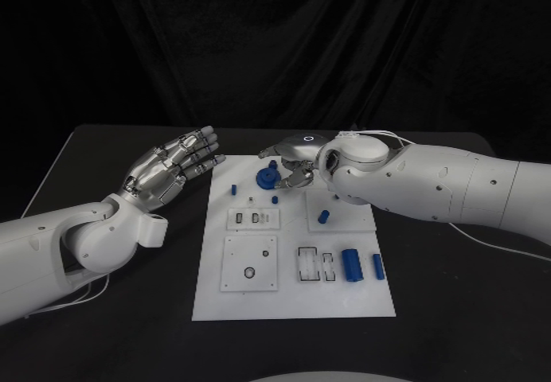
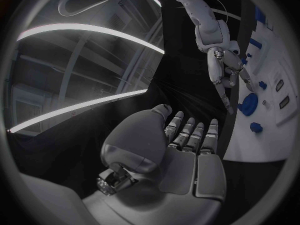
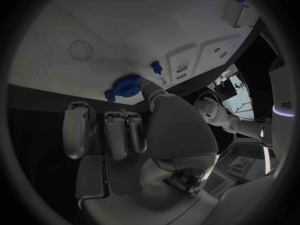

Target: Assemble the parts on the task board

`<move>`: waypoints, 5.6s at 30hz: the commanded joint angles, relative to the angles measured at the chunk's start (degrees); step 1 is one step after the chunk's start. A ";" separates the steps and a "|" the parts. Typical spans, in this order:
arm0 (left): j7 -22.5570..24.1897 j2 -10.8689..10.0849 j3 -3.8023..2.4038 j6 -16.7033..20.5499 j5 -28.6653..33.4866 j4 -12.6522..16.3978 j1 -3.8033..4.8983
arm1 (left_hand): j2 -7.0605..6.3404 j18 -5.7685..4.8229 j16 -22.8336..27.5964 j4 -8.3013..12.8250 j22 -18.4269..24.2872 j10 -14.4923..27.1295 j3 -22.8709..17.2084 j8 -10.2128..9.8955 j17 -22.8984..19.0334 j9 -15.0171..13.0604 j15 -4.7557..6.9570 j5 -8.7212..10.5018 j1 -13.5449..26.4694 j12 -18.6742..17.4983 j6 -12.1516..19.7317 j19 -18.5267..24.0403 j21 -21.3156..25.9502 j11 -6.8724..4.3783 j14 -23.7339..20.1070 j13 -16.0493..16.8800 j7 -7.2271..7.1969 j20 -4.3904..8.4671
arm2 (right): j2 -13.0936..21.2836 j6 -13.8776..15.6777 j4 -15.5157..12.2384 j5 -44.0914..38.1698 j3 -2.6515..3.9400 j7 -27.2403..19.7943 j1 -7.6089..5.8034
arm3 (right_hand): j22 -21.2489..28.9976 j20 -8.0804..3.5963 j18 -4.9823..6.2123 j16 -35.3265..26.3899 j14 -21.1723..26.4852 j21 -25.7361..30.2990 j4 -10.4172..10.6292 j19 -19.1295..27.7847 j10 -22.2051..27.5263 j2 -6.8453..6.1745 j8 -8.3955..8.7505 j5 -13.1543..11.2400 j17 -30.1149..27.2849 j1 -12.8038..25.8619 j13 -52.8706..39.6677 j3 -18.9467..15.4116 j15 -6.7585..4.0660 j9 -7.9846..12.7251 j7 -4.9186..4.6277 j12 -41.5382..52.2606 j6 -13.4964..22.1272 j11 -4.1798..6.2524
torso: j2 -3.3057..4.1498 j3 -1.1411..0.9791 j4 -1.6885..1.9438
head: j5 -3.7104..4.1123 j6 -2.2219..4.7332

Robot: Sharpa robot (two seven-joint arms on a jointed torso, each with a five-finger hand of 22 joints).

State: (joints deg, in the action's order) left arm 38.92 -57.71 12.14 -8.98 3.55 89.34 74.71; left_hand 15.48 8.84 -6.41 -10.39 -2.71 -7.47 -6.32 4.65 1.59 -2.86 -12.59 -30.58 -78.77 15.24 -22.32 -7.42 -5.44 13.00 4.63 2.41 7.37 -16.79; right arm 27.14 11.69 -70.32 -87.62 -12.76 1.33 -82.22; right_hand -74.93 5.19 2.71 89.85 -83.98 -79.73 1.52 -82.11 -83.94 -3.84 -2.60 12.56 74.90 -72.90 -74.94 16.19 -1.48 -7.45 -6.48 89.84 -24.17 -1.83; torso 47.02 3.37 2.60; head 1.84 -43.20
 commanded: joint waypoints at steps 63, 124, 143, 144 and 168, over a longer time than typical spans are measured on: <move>7.40 -0.96 -0.05 -1.07 0.12 0.96 -2.61 | -0.38 -1.21 -0.69 0.13 -0.10 -0.33 -1.26 0.25 0.12 -0.08 -0.56 -0.31 1.03 0.36 -0.49 -0.45 -0.27 0.53 0.20 0.10 0.40 0.10 | 28.10 9.22 -11.05 7.07 -1.52 0.76 1.88 | -11.52 -1.05 -0.57 0.15 -6.02 -2.94 5.30 -3.09 -6.06 -0.25 -1.73 -3.42 15.10 -0.87 -15.06 -3.57 -0.70 -2.05 -0.24 0.16 -23.61 0.42 | -0.75 -0.38 -0.62 | -0.39 -0.28; 5.90 -0.58 -0.06 -2.29 0.13 0.07 -3.01 | -0.45 -1.47 -0.56 0.19 -0.06 -0.11 -2.40 0.13 0.07 -0.02 -0.75 -0.29 1.56 0.17 -0.07 -0.39 -0.23 0.75 -0.01 0.05 0.49 0.11 | 21.65 9.54 -5.51 6.99 -1.37 -0.56 3.57 | -10.20 -0.37 0.20 -1.64 -5.27 0.46 4.88 -1.49 -6.06 0.57 -4.32 -0.44 13.47 -3.24 -15.06 -3.96 0.02 -3.90 -0.81 0.16 -28.18 -0.48 | -0.94 -0.28 -0.77 | -0.05 -0.98; 5.64 -0.81 -0.06 -2.30 0.13 0.07 -3.19 | -0.45 -1.47 -0.56 0.19 -0.06 -0.11 -2.40 0.13 0.07 -0.02 -0.75 -0.29 1.56 0.17 -0.07 -0.39 -0.23 0.75 -0.01 0.05 0.49 0.11 | 22.76 16.38 -7.91 6.99 -1.21 -1.97 3.60 | -10.46 -0.68 0.13 -1.56 -5.34 0.49 2.65 -1.87 -6.06 1.89 -10.08 7.12 13.55 -5.71 -15.06 -2.85 -0.35 -8.69 0.45 0.16 -32.96 -0.03 | -0.94 -0.27 -0.75 | -0.63 -1.18; 5.64 -0.83 -0.06 -2.30 0.13 0.08 -3.19 | -0.45 -1.47 -0.56 0.19 -0.06 -0.11 -2.40 0.13 0.07 -0.02 -0.75 -0.29 1.56 0.17 -0.07 -0.39 -0.23 0.75 -0.01 0.05 0.49 0.11 | 22.92 16.91 -8.33 6.99 -1.16 -2.03 3.58 | -10.46 -0.68 0.13 -1.56 -5.34 0.49 2.65 -1.87 -6.06 1.89 -10.08 7.12 13.55 -5.71 -15.06 -2.85 -0.35 -8.69 0.45 0.16 -32.96 -0.03 | -0.94 -0.28 -0.74 | -0.65 -1.19; 5.49 -0.46 -0.06 -2.33 0.13 -0.01 -3.23 | -0.49 -1.51 -0.62 0.22 -0.06 -0.16 -2.73 0.19 0.08 -0.06 -0.80 -0.30 1.72 0.26 -0.25 -0.43 -0.25 0.81 0.00 0.07 0.52 0.11 | 17.93 10.93 -24.26 -1.68 -0.68 2.97 3.27 | -10.41 -1.22 0.25 -1.64 -5.35 0.99 1.98 -1.87 -6.06 1.39 -11.98 10.28 13.46 -5.16 -15.06 -2.58 -0.94 -10.86 1.05 0.16 -33.06 0.60 | -0.94 -0.24 -0.73 | -1.38 -1.52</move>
State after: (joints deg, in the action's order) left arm 38.94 -58.31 12.13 -10.51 3.59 89.23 71.57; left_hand 14.81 7.96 -6.85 -10.12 -2.73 -7.60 -8.81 4.65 1.64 -2.86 -13.00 -30.58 -77.63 15.24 -22.53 -7.42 -5.43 13.54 4.62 2.44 7.58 -16.79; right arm 45.71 26.37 -94.31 -86.41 -13.48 1.54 -79.33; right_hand -74.92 4.40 1.84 88.35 -83.98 -78.93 3.70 -83.96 -83.94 -2.28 -13.07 22.43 74.90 -77.98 -74.91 13.68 -1.89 -15.03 -6.31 89.84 -56.57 -1.63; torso 46.06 3.12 1.83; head 0.68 -44.85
